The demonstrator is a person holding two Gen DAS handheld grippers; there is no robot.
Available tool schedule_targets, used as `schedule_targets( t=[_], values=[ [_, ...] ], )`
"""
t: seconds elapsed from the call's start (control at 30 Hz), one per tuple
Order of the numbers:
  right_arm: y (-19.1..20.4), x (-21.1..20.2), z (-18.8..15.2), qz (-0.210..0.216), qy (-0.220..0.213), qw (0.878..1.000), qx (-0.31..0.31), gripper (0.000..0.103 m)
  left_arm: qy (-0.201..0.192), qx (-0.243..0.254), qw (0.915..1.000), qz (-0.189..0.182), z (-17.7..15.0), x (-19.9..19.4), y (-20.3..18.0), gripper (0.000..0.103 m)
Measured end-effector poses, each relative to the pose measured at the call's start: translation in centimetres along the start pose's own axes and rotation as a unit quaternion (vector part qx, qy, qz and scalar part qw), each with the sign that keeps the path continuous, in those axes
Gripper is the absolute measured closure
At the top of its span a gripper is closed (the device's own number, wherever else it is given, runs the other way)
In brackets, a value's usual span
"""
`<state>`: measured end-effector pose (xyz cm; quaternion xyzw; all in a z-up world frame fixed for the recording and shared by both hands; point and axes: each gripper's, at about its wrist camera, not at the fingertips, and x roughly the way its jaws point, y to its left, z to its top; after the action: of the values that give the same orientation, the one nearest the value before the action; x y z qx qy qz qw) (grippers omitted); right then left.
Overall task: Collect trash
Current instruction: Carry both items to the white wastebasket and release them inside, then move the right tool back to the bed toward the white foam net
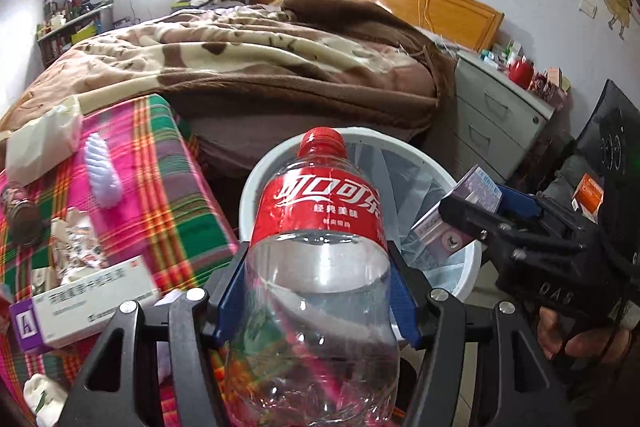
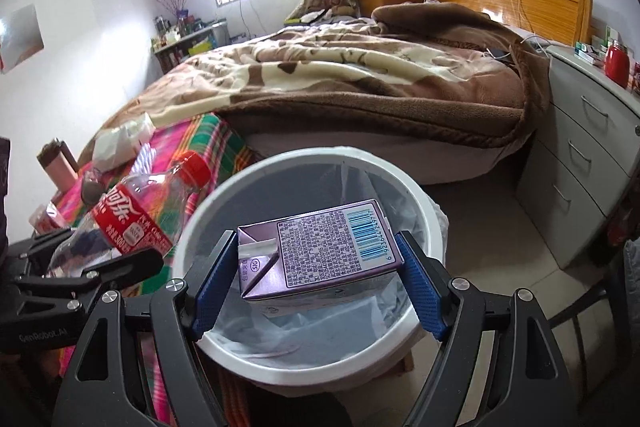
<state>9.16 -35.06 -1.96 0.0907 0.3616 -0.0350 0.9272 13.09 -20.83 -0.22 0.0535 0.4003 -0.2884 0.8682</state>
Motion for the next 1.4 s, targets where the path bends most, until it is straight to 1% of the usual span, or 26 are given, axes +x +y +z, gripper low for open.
schedule_targets(
  t=[0.07, 0.13, 0.27, 0.33, 0.43, 0.57, 0.73, 0.93, 1.17, 1.4],
  values=[
    [-0.4, 0.4, 0.0, -0.003, 0.009, 1.000, 0.000, 0.024, 0.007, -0.002, 1.0000, 0.003, 0.2, 0.8, -0.3, 0.039],
    [-0.7, 0.7, -0.1, -0.002, 0.016, 1.000, -0.003, 0.024, 0.015, -0.005, 0.9999, -0.004, 0.2, 1.3, -0.5, 0.039],
    [-1.2, 0.9, 0.0, 0.004, 0.021, 1.000, -0.005, 0.024, 0.018, 0.000, 0.9998, -0.013, 0.3, 1.7, -0.5, 0.037],
    [-1.4, 1.0, -0.1, 0.005, 0.026, 1.000, 0.000, 0.024, 0.014, -0.006, 0.9997, -0.019, 0.4, 1.7, -0.4, 0.029],
    [-1.7, 1.0, -0.2, 0.005, 0.025, 1.000, 0.012, 0.024, 0.007, -0.005, 0.9998, -0.016, 0.5, 1.3, -0.4, 0.024],
    [-1.9, 0.9, -0.3, 0.011, 0.023, 0.999, 0.021, 0.024, 0.003, -0.012, 0.9998, -0.016, 0.4, 0.8, 0.1, 0.024],
    [-1.3, 0.7, -0.1, 0.009, 0.019, 1.000, 0.013, 0.023, -0.007, -0.016, 0.9998, -0.013, 0.2, -0.3, 0.6, 0.024],
    [-0.7, -0.4, -0.1, 0.012, 0.004, 1.000, 0.013, 0.023, -0.020, -0.025, 0.9995, -0.008, -0.3, -2.0, 1.4, 0.024],
    [1.3, -2.0, -0.4, 0.034, -0.015, 0.999, 0.008, 0.023, -0.040, -0.034, 0.9986, 0.005, -1.3, -4.5, 3.1, 0.024],
    [4.1, -3.0, -0.7, 0.053, -0.030, 0.998, -0.008, 0.023, -0.065, -0.036, 0.9966, 0.035, -2.6, -7.4, 4.8, 0.023]
  ],
)
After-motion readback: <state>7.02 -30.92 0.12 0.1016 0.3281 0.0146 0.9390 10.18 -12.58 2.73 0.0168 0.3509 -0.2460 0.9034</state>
